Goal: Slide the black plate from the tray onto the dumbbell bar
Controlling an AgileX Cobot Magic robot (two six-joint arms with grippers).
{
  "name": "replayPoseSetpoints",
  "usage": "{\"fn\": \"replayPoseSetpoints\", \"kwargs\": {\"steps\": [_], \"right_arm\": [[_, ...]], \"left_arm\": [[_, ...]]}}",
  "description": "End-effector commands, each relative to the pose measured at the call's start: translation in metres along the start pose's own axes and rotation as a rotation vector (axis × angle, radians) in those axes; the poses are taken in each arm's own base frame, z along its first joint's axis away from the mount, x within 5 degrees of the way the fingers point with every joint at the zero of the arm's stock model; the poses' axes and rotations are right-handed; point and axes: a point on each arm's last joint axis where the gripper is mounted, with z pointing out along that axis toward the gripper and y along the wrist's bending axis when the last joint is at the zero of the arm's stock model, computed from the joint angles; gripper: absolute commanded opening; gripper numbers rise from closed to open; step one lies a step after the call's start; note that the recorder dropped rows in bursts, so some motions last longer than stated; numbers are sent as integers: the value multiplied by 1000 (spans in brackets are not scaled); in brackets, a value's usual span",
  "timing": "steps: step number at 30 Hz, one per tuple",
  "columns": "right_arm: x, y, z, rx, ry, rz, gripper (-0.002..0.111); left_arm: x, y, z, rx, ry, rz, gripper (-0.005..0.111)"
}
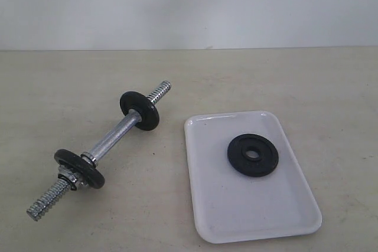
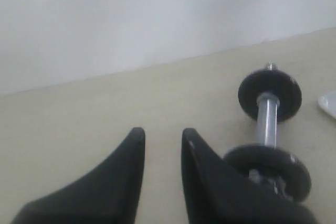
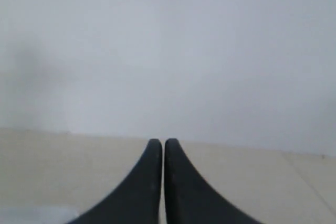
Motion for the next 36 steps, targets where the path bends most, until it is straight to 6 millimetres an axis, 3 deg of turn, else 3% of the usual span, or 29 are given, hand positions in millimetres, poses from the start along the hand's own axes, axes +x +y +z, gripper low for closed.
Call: {"fn": "replayPoseSetpoints", "kwargs": {"steps": [1,3,7,11,15,29,36], "right_arm": [[-29,-2,-5,2,-322,127,0],[-39,-3,-9,-26,-443,250,0],[-60,-4,-23,-88,-715,380,0],[-76,-14,-42,-67,-1009,449,0],[-80,-23,-54,-42,-1170,571,0],[-81,-24,-56,-138,-1198,715,0],[-70,-34,-44,-4,-1063,826,0]], "left_arm": [[-35,4,-8,-33,-408,-53,23],[-54,6,-19,-21,-657,-141,23],[-74,8,-39,27,-970,-245,23],[-78,9,-46,-12,-1051,-199,23],[-79,9,-49,-11,-1094,-192,23],[-82,9,-54,-7,-1152,-185,23],[-82,9,-55,-9,-1163,-188,23]]}}
